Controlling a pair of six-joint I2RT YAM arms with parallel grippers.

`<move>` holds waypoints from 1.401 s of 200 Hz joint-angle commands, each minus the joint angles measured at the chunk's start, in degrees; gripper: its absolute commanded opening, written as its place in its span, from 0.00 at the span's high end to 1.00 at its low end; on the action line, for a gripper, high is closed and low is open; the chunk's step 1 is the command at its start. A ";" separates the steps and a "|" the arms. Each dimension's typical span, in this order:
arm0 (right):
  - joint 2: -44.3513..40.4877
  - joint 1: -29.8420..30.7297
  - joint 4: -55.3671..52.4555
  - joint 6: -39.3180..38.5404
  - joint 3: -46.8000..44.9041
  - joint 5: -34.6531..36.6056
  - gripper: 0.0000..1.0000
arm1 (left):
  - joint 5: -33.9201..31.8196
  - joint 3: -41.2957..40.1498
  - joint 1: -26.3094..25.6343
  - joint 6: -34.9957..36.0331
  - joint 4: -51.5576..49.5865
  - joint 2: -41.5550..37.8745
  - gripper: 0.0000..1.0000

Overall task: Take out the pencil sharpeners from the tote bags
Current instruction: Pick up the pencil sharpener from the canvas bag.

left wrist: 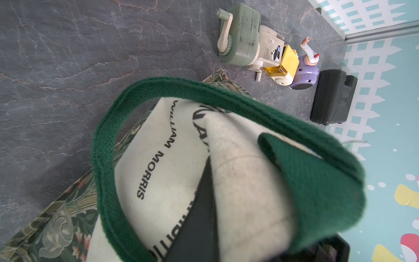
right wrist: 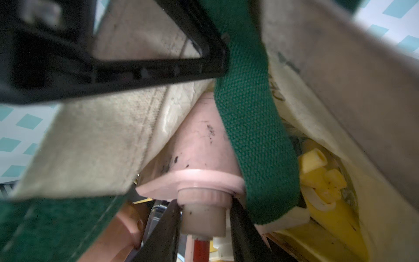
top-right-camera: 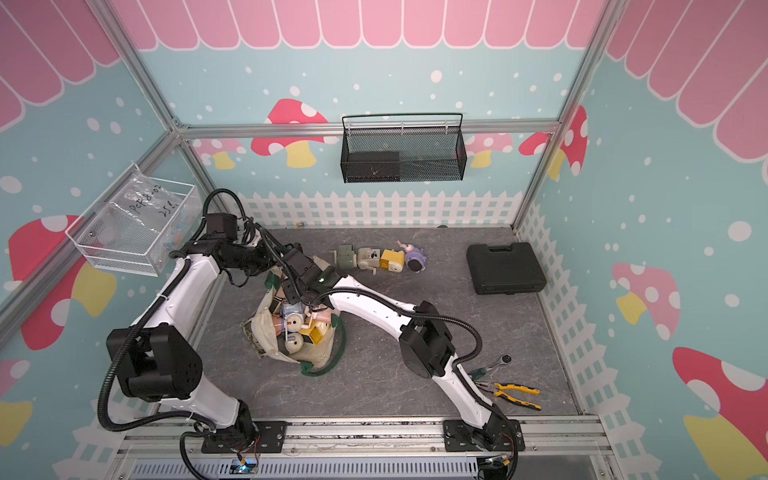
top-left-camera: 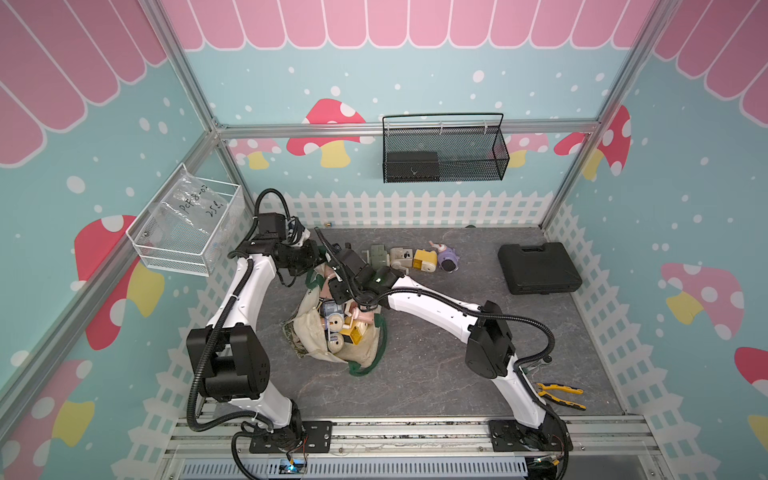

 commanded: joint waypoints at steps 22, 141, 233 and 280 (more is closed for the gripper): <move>3.73 -0.23 -1.82 0.16 2.22 1.31 0.67 | 3.10 1.11 0.06 -0.23 5.00 -2.81 1.00; -9.88 1.13 9.35 -6.25 -13.95 -2.51 0.96 | 2.86 0.99 0.29 -0.20 4.99 -2.90 1.00; -27.06 1.08 23.05 -16.66 -34.78 -5.28 0.99 | 3.04 1.05 0.48 -0.34 4.95 -2.86 1.00; -27.74 1.07 23.36 -17.26 -37.05 -6.99 0.99 | 3.14 1.04 0.42 -0.41 4.94 -2.72 1.00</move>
